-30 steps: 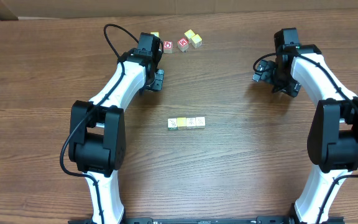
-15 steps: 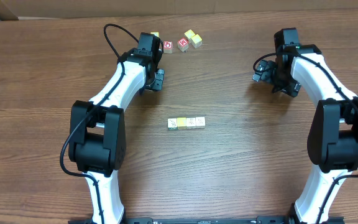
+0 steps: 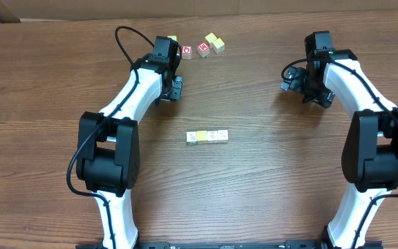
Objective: Flip 5 blocks
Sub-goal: 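Lift the green V block with the left gripper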
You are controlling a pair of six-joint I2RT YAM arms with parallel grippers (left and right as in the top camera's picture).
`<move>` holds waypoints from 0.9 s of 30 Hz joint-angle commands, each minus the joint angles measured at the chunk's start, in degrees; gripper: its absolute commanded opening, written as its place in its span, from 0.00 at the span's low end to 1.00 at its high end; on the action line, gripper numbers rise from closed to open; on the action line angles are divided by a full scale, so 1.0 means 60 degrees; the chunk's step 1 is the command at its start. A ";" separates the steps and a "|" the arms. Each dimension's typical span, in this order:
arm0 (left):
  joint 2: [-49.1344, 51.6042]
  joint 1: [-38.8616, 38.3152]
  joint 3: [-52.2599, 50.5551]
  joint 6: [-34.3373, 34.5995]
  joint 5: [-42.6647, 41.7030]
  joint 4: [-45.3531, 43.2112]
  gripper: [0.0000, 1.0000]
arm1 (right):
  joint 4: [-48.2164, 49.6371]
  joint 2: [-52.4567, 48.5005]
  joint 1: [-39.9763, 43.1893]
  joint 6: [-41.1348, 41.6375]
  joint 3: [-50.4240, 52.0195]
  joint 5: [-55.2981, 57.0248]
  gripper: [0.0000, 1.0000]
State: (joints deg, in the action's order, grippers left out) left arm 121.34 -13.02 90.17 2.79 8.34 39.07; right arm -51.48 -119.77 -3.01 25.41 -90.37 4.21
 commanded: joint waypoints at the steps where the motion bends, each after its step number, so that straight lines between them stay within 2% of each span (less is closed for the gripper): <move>1: 0.0073 0.0087 -0.0164 0.0178 -0.0153 -0.0109 0.42 | 0.0040 -0.0007 0.0022 -0.0062 -0.0197 -0.0051 1.00; 9: 0.0073 0.0426 -0.0175 0.0178 -0.0980 -0.0098 0.40 | 0.0040 -0.0007 0.0022 -0.0062 -0.0197 -0.0051 1.00; 27: 0.0073 0.0481 -0.0557 0.0175 -0.1078 -0.0459 0.33 | 0.0040 -0.0007 0.0022 -0.0062 -0.0197 -0.0051 1.00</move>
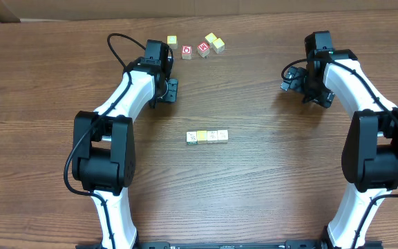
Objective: Flip 5 blocks
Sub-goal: 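Lift the green V block with the left gripper, then carry the V block to the left end of the row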
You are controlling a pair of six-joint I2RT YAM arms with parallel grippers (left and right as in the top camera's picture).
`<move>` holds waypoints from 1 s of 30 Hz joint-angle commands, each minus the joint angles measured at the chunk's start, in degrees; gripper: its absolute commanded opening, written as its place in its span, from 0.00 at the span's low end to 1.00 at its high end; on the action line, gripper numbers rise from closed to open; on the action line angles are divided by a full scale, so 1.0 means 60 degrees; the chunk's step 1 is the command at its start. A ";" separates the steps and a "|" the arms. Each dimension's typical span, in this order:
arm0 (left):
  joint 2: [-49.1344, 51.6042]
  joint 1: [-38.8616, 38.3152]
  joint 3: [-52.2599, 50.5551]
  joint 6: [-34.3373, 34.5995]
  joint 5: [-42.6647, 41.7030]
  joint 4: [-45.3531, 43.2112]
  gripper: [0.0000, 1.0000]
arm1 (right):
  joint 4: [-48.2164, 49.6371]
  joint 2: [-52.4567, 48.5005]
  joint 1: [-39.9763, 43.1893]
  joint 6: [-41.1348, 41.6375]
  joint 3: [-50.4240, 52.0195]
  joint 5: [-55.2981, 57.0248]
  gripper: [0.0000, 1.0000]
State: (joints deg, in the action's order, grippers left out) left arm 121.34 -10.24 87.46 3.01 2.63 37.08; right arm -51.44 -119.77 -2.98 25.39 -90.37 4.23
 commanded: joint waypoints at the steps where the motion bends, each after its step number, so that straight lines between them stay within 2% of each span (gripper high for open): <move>1: 0.0073 0.0018 -0.0106 0.0138 -0.0131 -0.0189 0.32 | 0.0033 -0.0007 0.0018 -0.0058 -0.0197 -0.0055 1.00; 4: 0.0073 0.0015 -0.0098 0.0142 -0.0135 -0.0321 0.27 | 0.0033 -0.0007 0.0018 -0.0058 -0.0197 -0.0051 1.00; 8: 0.0062 0.0015 -0.0015 0.0142 -0.0204 -0.0295 0.25 | 0.0033 -0.0007 0.0018 -0.0058 -0.0197 -0.0055 1.00; 15: -0.0306 0.0015 0.0729 0.0590 -0.0204 0.0987 0.21 | 0.0033 -0.0007 0.0018 -0.0058 -0.0197 -0.0055 1.00; 21: -0.2481 -0.0011 0.0761 0.2397 -0.0350 0.2849 0.20 | 0.0033 -0.0007 0.0018 -0.0058 -0.0197 -0.0055 1.00; 25: -0.3632 -0.0157 0.0761 0.2681 -0.0994 0.3993 0.18 | 0.0033 -0.0007 0.0018 -0.0058 -0.0197 -0.0055 1.00; 30: -0.4710 -0.0634 0.0754 0.3111 -0.0878 0.5355 0.18 | 0.0033 -0.0007 0.0018 -0.0058 -0.0197 -0.0055 1.00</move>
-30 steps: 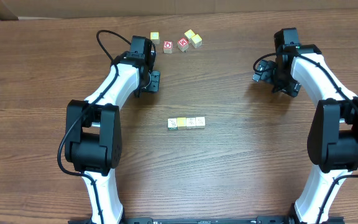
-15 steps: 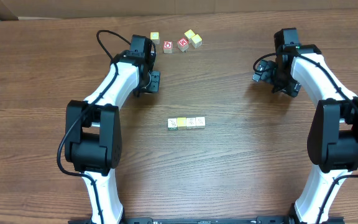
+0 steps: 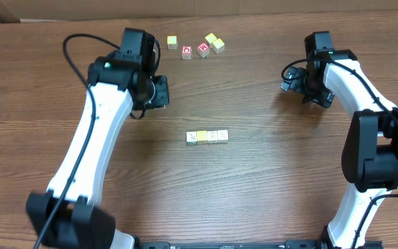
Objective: Flip 5 blocks
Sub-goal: 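Carry the V block to the left end of the row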
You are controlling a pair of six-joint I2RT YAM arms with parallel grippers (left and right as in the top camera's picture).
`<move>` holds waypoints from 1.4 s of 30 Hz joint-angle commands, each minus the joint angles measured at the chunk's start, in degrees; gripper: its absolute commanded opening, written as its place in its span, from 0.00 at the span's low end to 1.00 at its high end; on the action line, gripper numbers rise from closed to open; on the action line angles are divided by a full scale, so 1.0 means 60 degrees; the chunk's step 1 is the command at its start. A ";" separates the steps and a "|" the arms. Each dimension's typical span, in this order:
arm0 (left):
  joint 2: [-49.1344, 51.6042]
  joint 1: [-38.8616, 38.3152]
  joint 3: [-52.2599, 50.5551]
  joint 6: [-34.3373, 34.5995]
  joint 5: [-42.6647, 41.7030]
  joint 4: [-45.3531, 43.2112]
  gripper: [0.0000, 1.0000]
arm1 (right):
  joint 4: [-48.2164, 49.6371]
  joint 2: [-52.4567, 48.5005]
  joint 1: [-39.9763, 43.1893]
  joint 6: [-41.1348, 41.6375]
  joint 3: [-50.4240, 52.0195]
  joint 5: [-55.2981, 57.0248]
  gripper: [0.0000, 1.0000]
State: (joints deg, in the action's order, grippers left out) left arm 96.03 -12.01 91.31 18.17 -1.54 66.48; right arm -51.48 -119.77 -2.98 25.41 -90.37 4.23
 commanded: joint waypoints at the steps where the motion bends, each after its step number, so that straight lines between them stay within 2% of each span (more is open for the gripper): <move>1: -0.0699 -0.0521 0.0113 0.0769 0.0044 0.0841 0.18 | 0.0040 -0.0007 0.0018 -0.0062 -0.0197 -0.0051 1.00; 4: -0.0783 -0.0871 0.0106 0.1242 0.0495 0.1483 0.19 | 0.0040 -0.0007 0.0018 -0.0062 -0.0197 -0.0055 1.00; 8: -0.0765 -0.1304 -0.0437 0.1716 0.0688 0.1494 0.19 | 0.0040 -0.0007 0.0018 -0.0062 -0.0197 -0.0055 1.00; 23: -0.0765 -0.1446 -0.4156 0.2171 0.0718 -0.1865 0.20 | 0.0040 -0.0007 0.0018 -0.0062 -0.0197 -0.0055 1.00; 42: -0.0758 -0.1450 -0.5723 0.2193 0.1031 -0.3865 0.23 | 0.0040 -0.0007 0.0018 -0.0062 -0.0197 -0.0055 1.00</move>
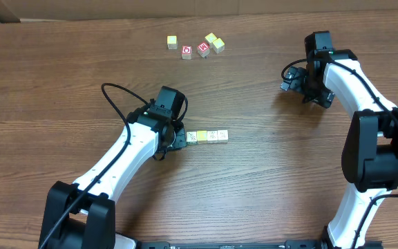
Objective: Flip 5 blocks
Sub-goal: 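Carry the V block to the left end of the row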
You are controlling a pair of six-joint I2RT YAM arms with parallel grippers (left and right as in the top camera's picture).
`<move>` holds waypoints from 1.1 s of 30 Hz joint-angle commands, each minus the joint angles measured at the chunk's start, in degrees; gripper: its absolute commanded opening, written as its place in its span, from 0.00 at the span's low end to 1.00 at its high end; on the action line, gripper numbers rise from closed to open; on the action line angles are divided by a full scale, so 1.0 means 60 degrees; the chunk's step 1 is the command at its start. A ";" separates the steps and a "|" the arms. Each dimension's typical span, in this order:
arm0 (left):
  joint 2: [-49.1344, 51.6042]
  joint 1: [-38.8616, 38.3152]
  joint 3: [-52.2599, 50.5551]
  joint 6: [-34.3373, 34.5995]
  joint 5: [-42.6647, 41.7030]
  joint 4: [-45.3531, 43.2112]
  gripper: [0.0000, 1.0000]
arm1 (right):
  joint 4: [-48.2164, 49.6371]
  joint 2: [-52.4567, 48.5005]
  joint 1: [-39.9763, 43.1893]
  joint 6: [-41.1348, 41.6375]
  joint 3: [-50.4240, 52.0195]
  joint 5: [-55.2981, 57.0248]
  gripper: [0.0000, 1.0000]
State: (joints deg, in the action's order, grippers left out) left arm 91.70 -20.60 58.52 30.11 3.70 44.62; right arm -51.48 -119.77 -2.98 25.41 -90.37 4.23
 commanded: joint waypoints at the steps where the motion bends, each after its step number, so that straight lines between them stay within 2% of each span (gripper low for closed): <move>1: -0.0036 -0.0018 -0.0331 0.0204 0.0135 -0.0295 0.22 | 0.0040 -0.0007 0.0018 -0.0062 -0.0197 -0.0055 1.00; 12: -0.0036 -0.0018 -0.1053 0.0204 0.0124 -0.1497 0.21 | 0.0040 -0.0007 0.0018 -0.0062 -0.0197 -0.0055 1.00; 17: -0.0036 -0.0018 -0.1140 0.0197 0.0124 -0.1920 0.25 | 0.0040 -0.0007 0.0018 -0.0062 -0.0197 -0.0055 1.00; 18: -0.0036 -0.0018 -0.1140 0.0197 0.0124 -0.1963 0.29 | 0.0040 -0.0007 0.0018 -0.0062 -0.0197 -0.0051 1.00; 21: -0.0036 -0.0015 -0.1100 0.0182 0.0124 -0.2011 0.51 | 0.0040 -0.0007 0.0018 -0.0062 -0.0197 -0.0051 1.00; 24: -0.0055 0.0011 -0.0754 -0.0120 0.0131 -0.1752 0.56 | 0.0040 -0.0007 0.0018 -0.0062 -0.0197 -0.0055 1.00; 27: -0.0084 0.0011 -0.0033 -0.0168 0.0171 -0.1100 0.56 | 0.0040 -0.0007 0.0018 -0.0062 -0.0197 -0.0055 1.00; 33: -0.0084 0.0007 0.1344 -0.0047 0.0277 0.0488 0.46 | 0.0040 -0.0007 0.0018 -0.0062 -0.0197 -0.0055 1.00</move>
State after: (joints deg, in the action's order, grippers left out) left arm 91.72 -20.60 62.63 29.87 4.16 45.28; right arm -51.51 -119.77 -2.98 25.41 -90.37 4.21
